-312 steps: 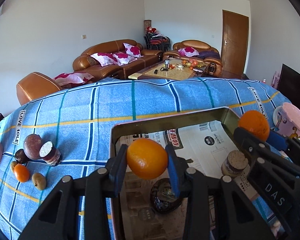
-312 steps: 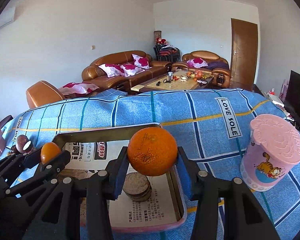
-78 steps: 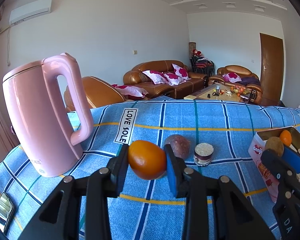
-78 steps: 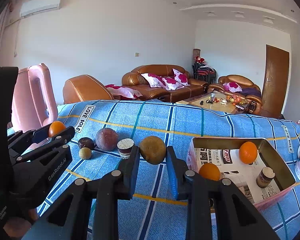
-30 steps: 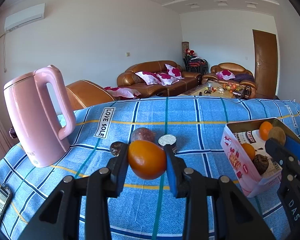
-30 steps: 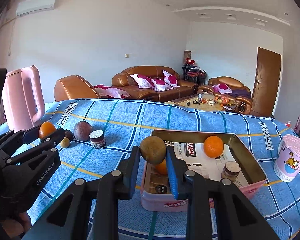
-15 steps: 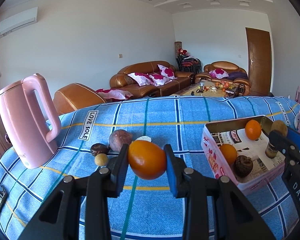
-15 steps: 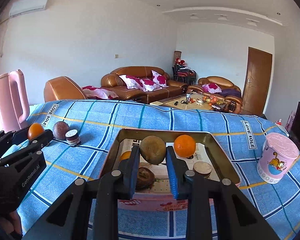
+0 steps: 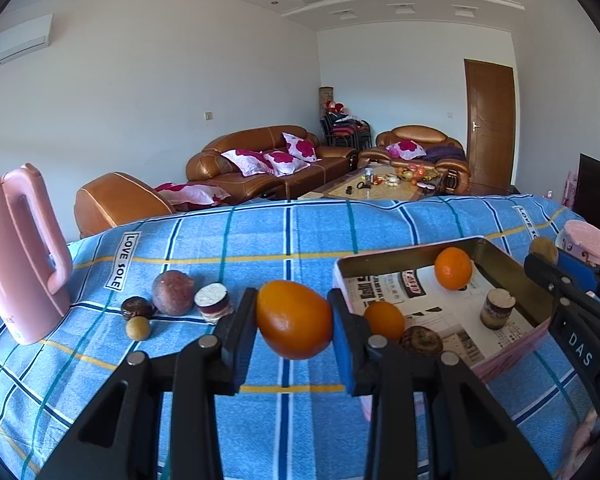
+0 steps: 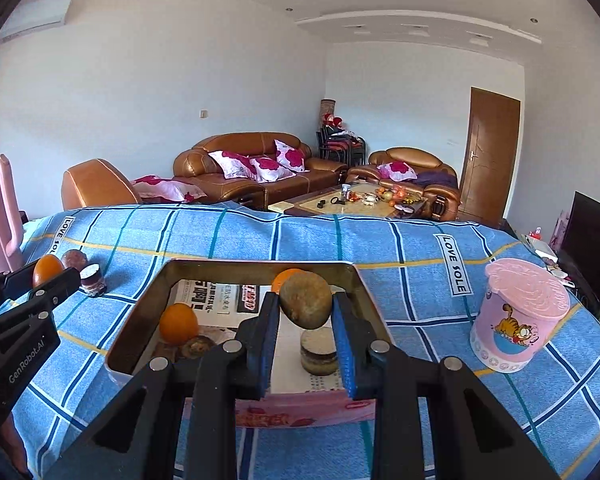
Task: Organize fruits
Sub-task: 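Lower and open the right tool over the box while the left tool releases its orange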
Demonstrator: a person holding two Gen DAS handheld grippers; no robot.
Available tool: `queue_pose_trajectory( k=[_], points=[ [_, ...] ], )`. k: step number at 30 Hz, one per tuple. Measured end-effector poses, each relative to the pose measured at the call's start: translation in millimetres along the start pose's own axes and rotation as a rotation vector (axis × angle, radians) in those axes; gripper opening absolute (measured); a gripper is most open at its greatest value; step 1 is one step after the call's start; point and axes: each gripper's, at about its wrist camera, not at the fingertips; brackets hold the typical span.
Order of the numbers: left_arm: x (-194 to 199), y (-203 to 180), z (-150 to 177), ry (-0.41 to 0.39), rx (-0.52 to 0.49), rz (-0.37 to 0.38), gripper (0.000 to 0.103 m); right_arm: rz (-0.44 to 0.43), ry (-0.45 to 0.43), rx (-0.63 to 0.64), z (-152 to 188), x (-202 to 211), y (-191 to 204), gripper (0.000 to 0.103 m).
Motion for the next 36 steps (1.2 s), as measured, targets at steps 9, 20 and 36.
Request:
queue_pose_trajectory(
  k=[9, 20, 36],
  points=[
    [-20.7, -55.5, -10.1, 0.04, -0.055, 0.119, 0.036, 0.059, 0.033, -0.064, -4.3, -18.5, -37.7, 0.028],
    [-52.1, -79.3, -17.3, 0.123, 0.003, 0.156, 0.036, 0.006, 0.115, -0.078, -9.3, -50.6, -39.9, 0.029],
    [-70.2, -62.1, -13.4, 0.204, 0.08, 0.183, 0.036, -0.187, 0.255, -0.032, -9.5, -87.0, -19.5, 0.029]
  ],
)
Point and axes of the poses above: each gripper's, at about its wrist camera, not at the fingertips, and x roughly against the way its jaws point, y to its left, z to its underside, and after that the axes turned 4 degrees about z, right-handed
